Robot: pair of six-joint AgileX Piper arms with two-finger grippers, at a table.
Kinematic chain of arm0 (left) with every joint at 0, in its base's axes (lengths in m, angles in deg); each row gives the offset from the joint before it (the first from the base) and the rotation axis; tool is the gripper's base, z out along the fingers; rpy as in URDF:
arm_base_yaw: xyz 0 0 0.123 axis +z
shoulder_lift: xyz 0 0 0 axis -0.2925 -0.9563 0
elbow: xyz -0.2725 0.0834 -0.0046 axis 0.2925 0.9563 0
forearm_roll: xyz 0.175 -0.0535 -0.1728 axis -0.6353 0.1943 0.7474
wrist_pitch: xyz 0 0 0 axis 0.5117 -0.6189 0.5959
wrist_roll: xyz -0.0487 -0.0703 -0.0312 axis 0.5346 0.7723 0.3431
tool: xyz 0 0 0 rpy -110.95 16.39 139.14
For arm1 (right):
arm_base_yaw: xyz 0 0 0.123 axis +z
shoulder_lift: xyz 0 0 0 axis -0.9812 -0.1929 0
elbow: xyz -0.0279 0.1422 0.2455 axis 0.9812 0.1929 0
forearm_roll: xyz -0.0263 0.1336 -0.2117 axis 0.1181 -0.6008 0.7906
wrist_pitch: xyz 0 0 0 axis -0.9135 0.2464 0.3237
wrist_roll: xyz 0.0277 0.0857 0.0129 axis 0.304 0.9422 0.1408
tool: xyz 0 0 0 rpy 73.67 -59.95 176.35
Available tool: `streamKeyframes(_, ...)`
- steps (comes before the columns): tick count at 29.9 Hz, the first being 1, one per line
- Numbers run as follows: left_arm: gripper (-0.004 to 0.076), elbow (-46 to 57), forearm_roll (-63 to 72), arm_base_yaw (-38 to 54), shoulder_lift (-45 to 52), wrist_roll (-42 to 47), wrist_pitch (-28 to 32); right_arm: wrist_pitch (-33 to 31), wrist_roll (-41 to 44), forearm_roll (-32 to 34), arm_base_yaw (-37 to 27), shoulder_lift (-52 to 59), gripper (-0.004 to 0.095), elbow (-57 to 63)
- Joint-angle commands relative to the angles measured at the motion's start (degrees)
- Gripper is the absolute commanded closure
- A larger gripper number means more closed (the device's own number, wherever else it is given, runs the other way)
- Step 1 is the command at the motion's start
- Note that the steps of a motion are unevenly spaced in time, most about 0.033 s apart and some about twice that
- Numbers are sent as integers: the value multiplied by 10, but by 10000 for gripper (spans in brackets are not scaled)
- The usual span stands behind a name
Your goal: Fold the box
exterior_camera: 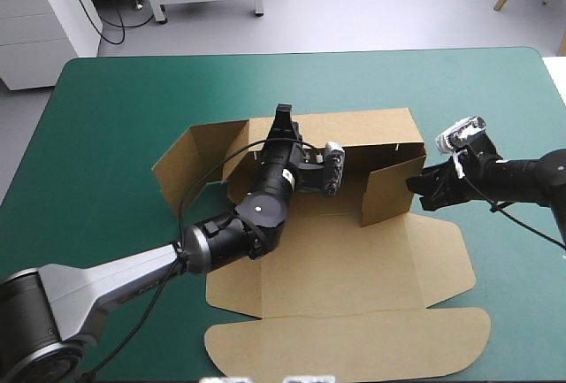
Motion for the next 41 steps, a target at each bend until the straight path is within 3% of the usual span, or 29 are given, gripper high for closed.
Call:
streamKeyframes(1,734,-14,-27,-4,25,6,7,-8,-28,-56,-2,19,337,-5)
streamKeyframes(3,734,-14,-27,-4,25,6,7,-8,-29,-62,-2,19,233,0)
streamKeyframes(5,734,-14,-27,-4,25,6,7,-8,-29,-59,-2,19,192,1)
streamKeyframes(11,734,-14,-27,-4,25,5,9,2,-52,-87,-2,15,198,1)
streamKeyframes(15,734,-14,-27,-4,25,5,11,15,-63,-79,32,4,197,1)
streamKeyframes(20,734,-14,-25,-4,24,-31,8,90,-41,-66,80,-4,204,1)
streamKeyframes(26,734,-14,-18,-4,24,-52,6,147,-19,-66,84,-4,300,1)
streamKeyframes(41,734,-14,-5,-4,14,-72,10,163,-18,-76,83,-4,581,1)
